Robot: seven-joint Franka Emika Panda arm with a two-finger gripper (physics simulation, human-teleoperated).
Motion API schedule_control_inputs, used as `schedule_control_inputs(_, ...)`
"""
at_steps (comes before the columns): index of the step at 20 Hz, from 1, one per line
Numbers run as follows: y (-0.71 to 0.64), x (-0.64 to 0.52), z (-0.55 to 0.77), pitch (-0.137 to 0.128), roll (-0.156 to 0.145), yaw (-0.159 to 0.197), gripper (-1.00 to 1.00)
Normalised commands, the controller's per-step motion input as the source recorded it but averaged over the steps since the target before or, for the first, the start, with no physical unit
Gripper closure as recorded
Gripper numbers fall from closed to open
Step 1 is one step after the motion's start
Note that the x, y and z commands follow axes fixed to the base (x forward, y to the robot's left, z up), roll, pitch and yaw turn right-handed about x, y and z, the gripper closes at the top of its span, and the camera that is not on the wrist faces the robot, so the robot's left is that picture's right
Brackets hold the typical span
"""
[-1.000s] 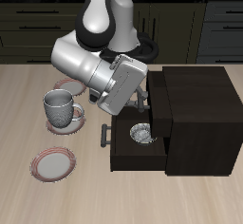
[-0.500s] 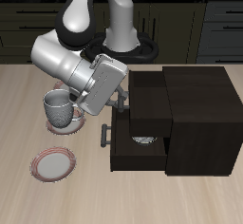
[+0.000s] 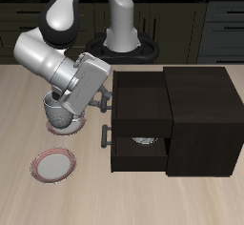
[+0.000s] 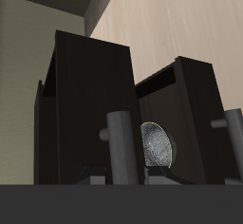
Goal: Open the top drawer
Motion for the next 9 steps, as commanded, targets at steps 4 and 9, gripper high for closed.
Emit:
schedule_control_inputs(4, -0.53, -0.14, -0.03, -0.004, -0.039, 0.010, 1.00)
schedule_control_inputs(9, -0.44, -0.13, 0.00, -0.007, -0.051, 0.004, 1.00)
